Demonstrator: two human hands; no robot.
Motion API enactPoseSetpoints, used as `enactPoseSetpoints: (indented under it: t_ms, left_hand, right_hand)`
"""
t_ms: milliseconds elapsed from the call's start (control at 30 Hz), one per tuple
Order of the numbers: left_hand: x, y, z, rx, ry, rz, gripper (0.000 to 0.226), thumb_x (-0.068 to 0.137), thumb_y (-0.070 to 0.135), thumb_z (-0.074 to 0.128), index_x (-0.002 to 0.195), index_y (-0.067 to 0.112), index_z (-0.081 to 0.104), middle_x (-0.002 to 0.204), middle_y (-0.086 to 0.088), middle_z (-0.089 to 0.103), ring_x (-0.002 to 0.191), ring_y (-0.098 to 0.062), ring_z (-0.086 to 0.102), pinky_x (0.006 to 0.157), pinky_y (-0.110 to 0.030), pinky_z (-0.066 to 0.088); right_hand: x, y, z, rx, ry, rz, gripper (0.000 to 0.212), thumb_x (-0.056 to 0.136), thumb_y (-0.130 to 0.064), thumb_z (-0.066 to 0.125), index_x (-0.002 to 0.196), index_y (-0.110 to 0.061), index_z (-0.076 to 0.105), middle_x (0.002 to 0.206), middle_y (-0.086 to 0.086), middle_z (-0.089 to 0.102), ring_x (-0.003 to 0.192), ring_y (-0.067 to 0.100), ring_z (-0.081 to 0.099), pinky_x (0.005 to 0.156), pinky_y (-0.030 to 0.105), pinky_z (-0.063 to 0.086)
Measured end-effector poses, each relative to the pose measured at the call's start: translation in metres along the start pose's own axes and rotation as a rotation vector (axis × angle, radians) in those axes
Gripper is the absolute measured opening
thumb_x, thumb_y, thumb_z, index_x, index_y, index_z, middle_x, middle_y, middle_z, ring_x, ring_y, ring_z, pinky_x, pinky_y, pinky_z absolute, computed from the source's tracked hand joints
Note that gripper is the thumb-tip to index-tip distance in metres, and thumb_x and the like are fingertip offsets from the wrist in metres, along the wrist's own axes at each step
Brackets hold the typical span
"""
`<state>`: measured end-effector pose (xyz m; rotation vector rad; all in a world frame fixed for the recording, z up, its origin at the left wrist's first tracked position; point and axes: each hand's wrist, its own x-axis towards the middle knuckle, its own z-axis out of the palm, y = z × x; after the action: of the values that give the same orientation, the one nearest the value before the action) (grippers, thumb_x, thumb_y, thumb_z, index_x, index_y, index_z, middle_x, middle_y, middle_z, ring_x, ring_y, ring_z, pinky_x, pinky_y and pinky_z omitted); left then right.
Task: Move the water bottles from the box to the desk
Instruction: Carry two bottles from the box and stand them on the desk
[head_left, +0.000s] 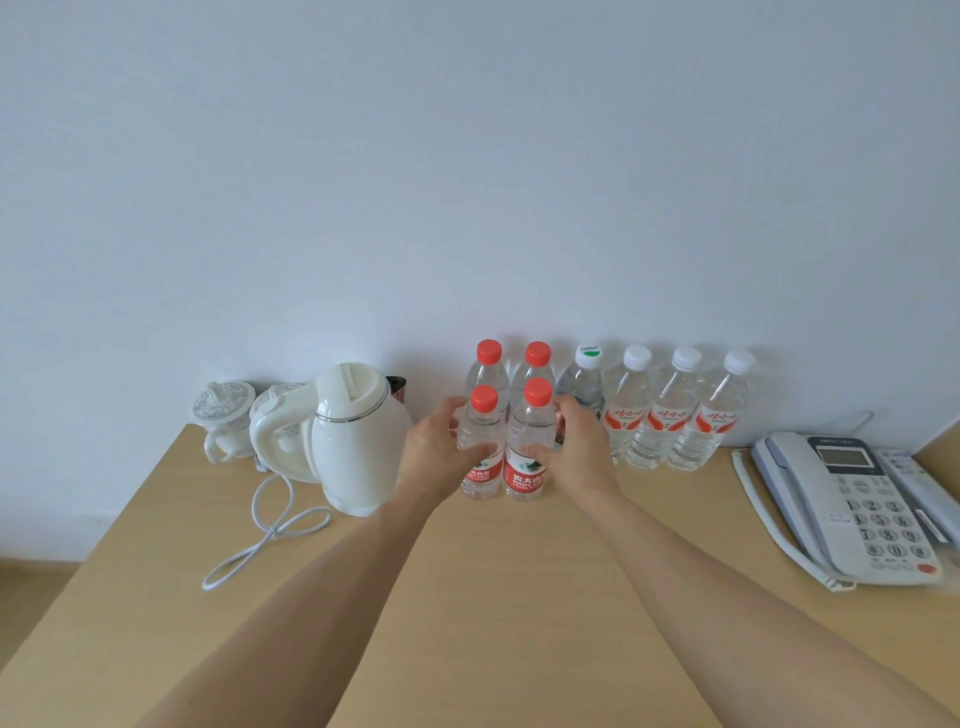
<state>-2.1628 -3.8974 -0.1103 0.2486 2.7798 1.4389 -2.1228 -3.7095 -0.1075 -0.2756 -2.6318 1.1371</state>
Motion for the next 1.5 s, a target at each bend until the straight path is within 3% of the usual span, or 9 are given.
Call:
enactPoseSetpoints:
  t_ms: [267, 633, 967, 1167, 1333, 1500]
  left_hand:
    - [0.005, 0.004, -0.010, -0.003, -0.011, -0.040, 0.050, 0.076, 0.030, 0.085, 0.120, 0.021, 0.061, 0.100, 0.001, 0.065, 0.090, -0.015, 0.064, 0.075, -0.027, 0.048]
    - [0.007, 0.004, -0.010, -0.005, -0.035, -0.048, 0.052, 0.076, 0.030, 0.086, 0.122, 0.022, 0.063, 0.104, 0.000, 0.068, 0.093, -0.015, 0.066, 0.078, -0.029, 0.051]
    - [0.007, 0.006, -0.012, 0.009, -0.033, -0.057, 0.056, 0.074, 0.032, 0.087, 0.123, 0.022, 0.063, 0.106, -0.002, 0.069, 0.095, -0.017, 0.067, 0.086, -0.040, 0.057]
    - [0.005, 0.008, -0.010, -0.010, -0.025, -0.062, 0.055, 0.076, 0.031, 0.086, 0.125, 0.020, 0.062, 0.108, -0.005, 0.068, 0.096, -0.020, 0.066, 0.085, -0.037, 0.056]
    - [0.004, 0.010, -0.010, -0.012, -0.032, -0.060, 0.054, 0.077, 0.030, 0.086, 0.124, 0.020, 0.062, 0.108, -0.005, 0.067, 0.094, -0.019, 0.065, 0.080, -0.030, 0.052]
    - [0.004, 0.009, -0.010, -0.004, -0.037, -0.065, 0.054, 0.077, 0.031, 0.085, 0.125, 0.021, 0.062, 0.109, -0.005, 0.067, 0.097, -0.020, 0.065, 0.081, -0.032, 0.053]
  right_hand:
    - [0.002, 0.001, 0.010, 0.013, 0.061, 0.015, 0.055, 0.068, -0.023, 0.091, 0.109, -0.016, 0.055, 0.097, -0.001, 0.056, 0.091, 0.018, 0.053, 0.078, 0.032, 0.045]
    - [-0.002, 0.003, -0.001, 0.083, -0.017, 0.031, 0.058, 0.074, -0.029, 0.088, 0.120, -0.022, 0.054, 0.093, -0.002, 0.061, 0.092, 0.019, 0.062, 0.081, 0.034, 0.052]
    - [-0.004, -0.001, 0.003, 0.106, 0.034, 0.049, 0.054, 0.074, -0.026, 0.088, 0.117, -0.021, 0.055, 0.092, -0.002, 0.063, 0.089, 0.020, 0.063, 0.075, 0.031, 0.050]
    - [-0.003, -0.003, 0.003, 0.101, 0.024, 0.065, 0.050, 0.075, -0.025, 0.087, 0.113, -0.022, 0.055, 0.093, 0.002, 0.066, 0.090, 0.022, 0.065, 0.080, 0.038, 0.055]
    - [-0.005, -0.006, -0.001, 0.103, 0.032, 0.063, 0.048, 0.076, -0.020, 0.086, 0.114, -0.019, 0.057, 0.092, -0.007, 0.064, 0.090, 0.018, 0.065, 0.077, 0.031, 0.051]
    - [-0.004, -0.010, -0.003, 0.087, -0.004, 0.090, 0.051, 0.075, -0.022, 0.087, 0.116, -0.018, 0.057, 0.097, -0.003, 0.065, 0.092, 0.018, 0.065, 0.079, 0.031, 0.050]
